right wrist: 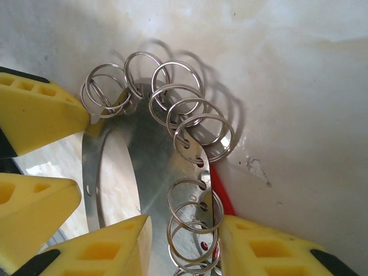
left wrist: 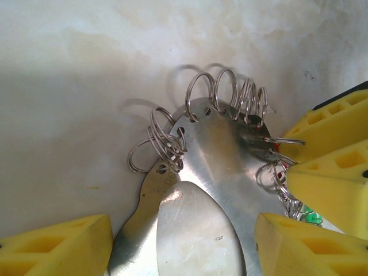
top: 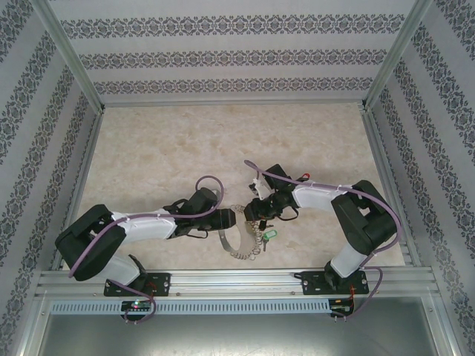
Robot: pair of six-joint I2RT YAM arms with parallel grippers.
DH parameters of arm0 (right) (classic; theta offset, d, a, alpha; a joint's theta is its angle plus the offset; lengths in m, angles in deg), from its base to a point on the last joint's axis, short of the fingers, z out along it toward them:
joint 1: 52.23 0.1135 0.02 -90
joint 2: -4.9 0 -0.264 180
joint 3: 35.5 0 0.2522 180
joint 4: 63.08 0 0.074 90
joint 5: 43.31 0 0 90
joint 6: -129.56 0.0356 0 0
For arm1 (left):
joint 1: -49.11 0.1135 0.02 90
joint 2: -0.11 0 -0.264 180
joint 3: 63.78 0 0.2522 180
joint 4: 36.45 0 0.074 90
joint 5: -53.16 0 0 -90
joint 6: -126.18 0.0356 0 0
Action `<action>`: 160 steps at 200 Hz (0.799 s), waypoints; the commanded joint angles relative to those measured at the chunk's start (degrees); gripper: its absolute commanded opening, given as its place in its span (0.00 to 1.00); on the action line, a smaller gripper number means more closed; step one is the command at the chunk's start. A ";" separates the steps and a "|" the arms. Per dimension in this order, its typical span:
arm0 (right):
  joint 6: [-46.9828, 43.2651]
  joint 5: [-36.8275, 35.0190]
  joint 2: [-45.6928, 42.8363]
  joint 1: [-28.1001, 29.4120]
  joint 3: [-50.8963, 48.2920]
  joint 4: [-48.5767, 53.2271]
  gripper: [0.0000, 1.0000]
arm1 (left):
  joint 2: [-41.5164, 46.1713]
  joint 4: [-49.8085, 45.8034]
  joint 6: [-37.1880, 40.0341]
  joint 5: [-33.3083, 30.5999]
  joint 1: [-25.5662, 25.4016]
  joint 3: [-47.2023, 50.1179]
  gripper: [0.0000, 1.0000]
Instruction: Put the keys on the keyring
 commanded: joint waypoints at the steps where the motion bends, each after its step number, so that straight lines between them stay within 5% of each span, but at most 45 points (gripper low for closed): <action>1: -2.06 4.44 0.59 -0.69 -0.79 -1.48 0.35 | -6.76 11.17 0.14 2.30 0.45 -0.90 0.67; 55: -3.26 6.82 2.04 -0.96 0.15 -2.18 0.26 | -8.86 12.20 1.12 4.19 0.89 -2.65 0.64; 80: -3.26 7.00 2.87 -1.05 0.62 -2.27 0.31 | -9.39 12.09 1.12 4.21 0.96 -3.15 0.63; 160: -5.14 -7.51 -3.58 -0.45 1.79 2.75 0.36 | 3.40 -2.78 3.55 -0.88 1.12 -2.49 0.67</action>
